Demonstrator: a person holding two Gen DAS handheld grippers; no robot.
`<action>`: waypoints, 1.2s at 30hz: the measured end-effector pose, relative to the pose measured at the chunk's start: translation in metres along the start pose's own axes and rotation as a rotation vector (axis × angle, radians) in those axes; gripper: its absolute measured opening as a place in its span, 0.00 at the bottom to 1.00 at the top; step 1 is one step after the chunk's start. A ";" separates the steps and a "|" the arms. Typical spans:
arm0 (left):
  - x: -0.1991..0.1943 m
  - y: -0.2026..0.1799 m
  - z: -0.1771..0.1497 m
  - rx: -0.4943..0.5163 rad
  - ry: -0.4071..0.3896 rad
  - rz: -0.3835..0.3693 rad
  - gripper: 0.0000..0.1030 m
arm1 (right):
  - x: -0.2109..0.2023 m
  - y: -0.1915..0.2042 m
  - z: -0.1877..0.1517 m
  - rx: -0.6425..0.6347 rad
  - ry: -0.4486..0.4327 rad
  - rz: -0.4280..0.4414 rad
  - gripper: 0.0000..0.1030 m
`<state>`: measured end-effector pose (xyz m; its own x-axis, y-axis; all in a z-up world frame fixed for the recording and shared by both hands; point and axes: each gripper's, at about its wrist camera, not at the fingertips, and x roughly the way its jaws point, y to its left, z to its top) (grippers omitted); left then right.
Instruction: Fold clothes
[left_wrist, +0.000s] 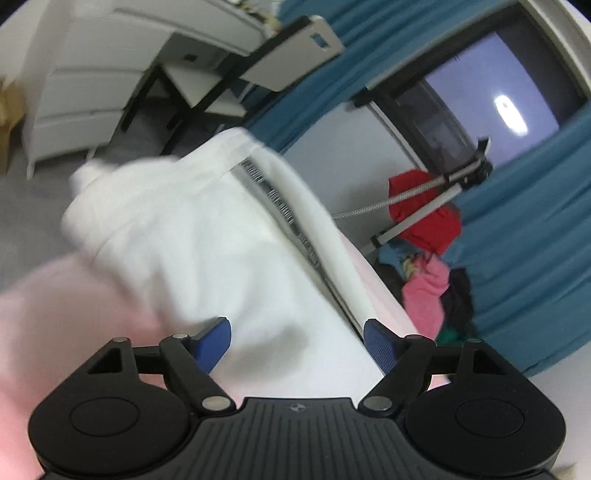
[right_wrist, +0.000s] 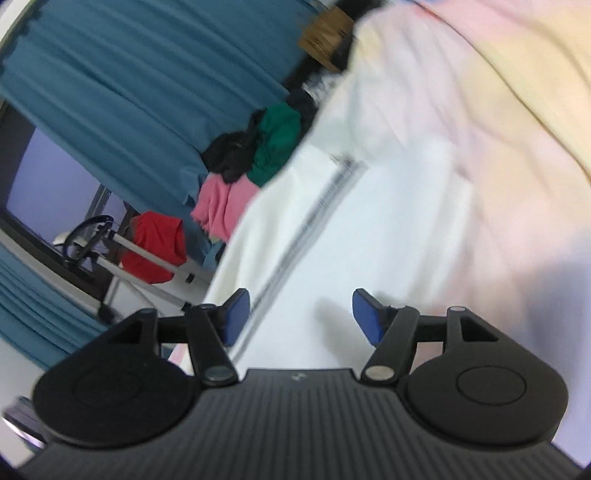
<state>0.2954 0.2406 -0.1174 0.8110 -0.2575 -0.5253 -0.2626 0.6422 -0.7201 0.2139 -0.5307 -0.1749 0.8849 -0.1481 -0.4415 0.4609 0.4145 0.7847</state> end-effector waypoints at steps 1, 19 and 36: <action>-0.003 0.011 -0.006 -0.041 0.004 -0.007 0.80 | -0.002 -0.009 -0.002 0.027 0.025 0.006 0.64; 0.034 0.052 0.008 -0.254 -0.118 0.020 0.18 | 0.059 -0.057 0.018 0.127 -0.130 -0.043 0.11; -0.081 0.006 0.032 -0.122 -0.085 0.062 0.13 | -0.073 -0.059 0.024 0.191 -0.141 -0.033 0.08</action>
<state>0.2452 0.2887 -0.0644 0.8312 -0.1542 -0.5342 -0.3714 0.5610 -0.7398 0.1243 -0.5656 -0.1784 0.8637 -0.2883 -0.4134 0.4819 0.2321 0.8449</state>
